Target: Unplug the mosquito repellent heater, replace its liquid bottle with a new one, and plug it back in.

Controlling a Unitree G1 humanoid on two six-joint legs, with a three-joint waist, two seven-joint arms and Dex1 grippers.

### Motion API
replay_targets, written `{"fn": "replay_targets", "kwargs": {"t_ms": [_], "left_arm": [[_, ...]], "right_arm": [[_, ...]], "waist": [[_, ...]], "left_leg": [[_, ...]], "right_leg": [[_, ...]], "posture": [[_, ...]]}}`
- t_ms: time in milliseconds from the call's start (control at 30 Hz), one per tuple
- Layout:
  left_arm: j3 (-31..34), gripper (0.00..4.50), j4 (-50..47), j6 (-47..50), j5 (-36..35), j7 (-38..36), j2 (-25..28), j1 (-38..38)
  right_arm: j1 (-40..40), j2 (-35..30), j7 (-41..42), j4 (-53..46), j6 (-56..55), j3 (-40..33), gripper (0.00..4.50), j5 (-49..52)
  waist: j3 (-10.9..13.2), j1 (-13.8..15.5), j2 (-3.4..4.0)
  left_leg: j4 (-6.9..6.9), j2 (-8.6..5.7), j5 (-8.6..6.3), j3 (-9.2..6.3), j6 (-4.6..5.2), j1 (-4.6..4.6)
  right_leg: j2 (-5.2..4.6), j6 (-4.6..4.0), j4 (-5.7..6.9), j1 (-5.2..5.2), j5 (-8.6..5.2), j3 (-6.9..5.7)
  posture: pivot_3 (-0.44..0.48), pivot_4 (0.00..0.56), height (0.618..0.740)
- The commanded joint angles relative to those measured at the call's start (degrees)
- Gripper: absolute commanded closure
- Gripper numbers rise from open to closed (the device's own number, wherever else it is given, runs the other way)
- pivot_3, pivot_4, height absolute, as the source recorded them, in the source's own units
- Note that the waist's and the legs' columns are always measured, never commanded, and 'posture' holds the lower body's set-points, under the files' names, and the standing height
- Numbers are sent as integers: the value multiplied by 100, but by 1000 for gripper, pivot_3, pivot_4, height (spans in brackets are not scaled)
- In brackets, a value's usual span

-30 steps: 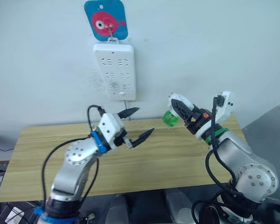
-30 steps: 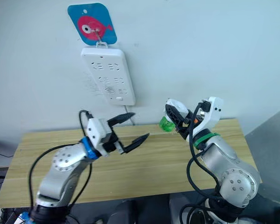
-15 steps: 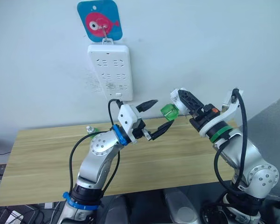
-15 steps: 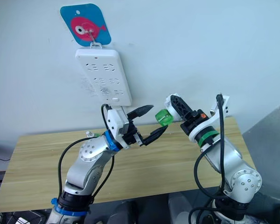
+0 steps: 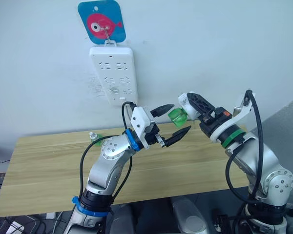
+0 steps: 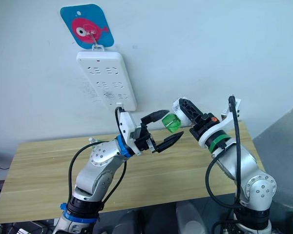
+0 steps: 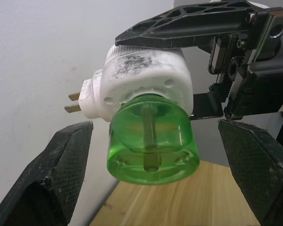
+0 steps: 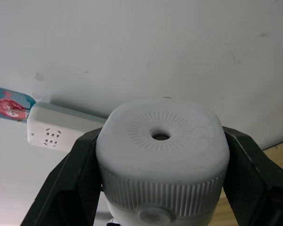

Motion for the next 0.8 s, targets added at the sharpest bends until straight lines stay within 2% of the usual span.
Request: {"fn": "replay_targets", "kwargs": {"t_ms": [33,133,233,267,667,800], "left_arm": [[-58,399,-162,-1,-91,6,-25,-21],[-31,1141,-106,-29,-71,21,-61,-93],[-24,2112,-61,-42,-62,10,-66,-128],[-34,2253,-41,-45,-51,-13,-42,-116],[-14,2250,-154,39,-178,-70,54,-53],[19,2250,-150,-209,-124,-247,231,-49]], "right_arm": [[14,-111,91,-278,-254,100,1456,184],[24,-208,133,-284,-352,184,1456,194],[37,-287,171,-283,-436,243,1456,193],[42,-310,182,-286,-465,263,1456,195],[99,-491,326,-372,-671,379,1456,324],[183,-668,576,-373,-655,253,99,380]], "waist": [[0,1,0],[0,2,0],[-2,2,0],[-2,2,-1],[-5,1,0],[-6,1,1]], "left_leg": [[0,0,0,-1,0,0],[1,1,0,0,-1,0],[2,1,1,-1,-1,0],[2,0,1,-1,0,0],[5,14,4,-1,-4,0],[5,15,5,-1,-5,0]], "right_leg": [[0,0,0,0,0,-1],[0,0,0,0,0,-1],[0,0,1,0,0,-1],[0,0,2,0,0,-1],[0,0,4,1,0,-1],[0,0,4,1,0,-1]], "posture": [[-280,224,740],[-280,223,740],[-282,220,740],[-282,220,740],[-284,216,740],[-283,214,740]]}}
